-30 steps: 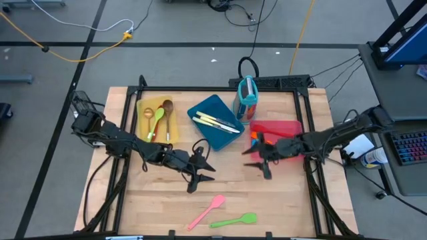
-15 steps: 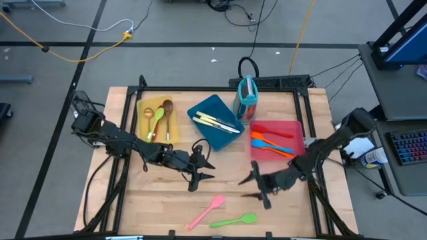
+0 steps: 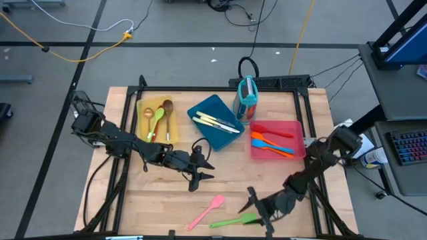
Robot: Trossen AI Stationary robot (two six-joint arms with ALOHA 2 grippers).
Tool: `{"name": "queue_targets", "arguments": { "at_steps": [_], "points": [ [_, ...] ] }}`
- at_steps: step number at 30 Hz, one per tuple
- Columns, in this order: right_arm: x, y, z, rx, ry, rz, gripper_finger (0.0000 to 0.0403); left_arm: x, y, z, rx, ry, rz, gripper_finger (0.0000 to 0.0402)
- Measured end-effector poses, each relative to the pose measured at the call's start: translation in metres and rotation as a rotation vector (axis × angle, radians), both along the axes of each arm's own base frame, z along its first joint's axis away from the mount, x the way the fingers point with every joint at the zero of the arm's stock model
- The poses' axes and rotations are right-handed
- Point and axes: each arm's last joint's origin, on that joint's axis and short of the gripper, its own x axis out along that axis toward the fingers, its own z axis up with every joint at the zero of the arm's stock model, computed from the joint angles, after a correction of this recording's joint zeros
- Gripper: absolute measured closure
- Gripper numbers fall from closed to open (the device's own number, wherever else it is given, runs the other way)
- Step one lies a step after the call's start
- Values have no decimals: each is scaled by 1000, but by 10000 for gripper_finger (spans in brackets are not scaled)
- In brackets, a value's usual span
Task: Pick & Place Kitchen Items
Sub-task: Put the green spatula into the pink bin
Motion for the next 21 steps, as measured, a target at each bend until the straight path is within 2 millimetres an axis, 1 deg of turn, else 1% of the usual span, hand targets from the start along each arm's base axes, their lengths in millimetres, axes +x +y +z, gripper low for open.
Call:
{"name": "queue_targets", "arguments": {
  "at_steps": [3, 6, 9, 15, 21],
  "points": [
    [6, 18, -5, 1, 10, 21, 205, 0, 0, 0, -29, 5, 14, 227],
    [12, 34, -15, -38, 52, 17, 212, 0, 0, 0, -53, 12, 25, 227],
    [12, 45, -27, -62, 113, -17, 215, 0, 0, 0, -60, 14, 29, 227],
    [-2, 48, -41, -133, 171, -167, 210, 0, 0, 0, -62, 10, 29, 227],
    [-13, 46, -53, -145, 294, -223, 195, 0, 0, 0, -65, 11, 30, 227]
  ]
}}
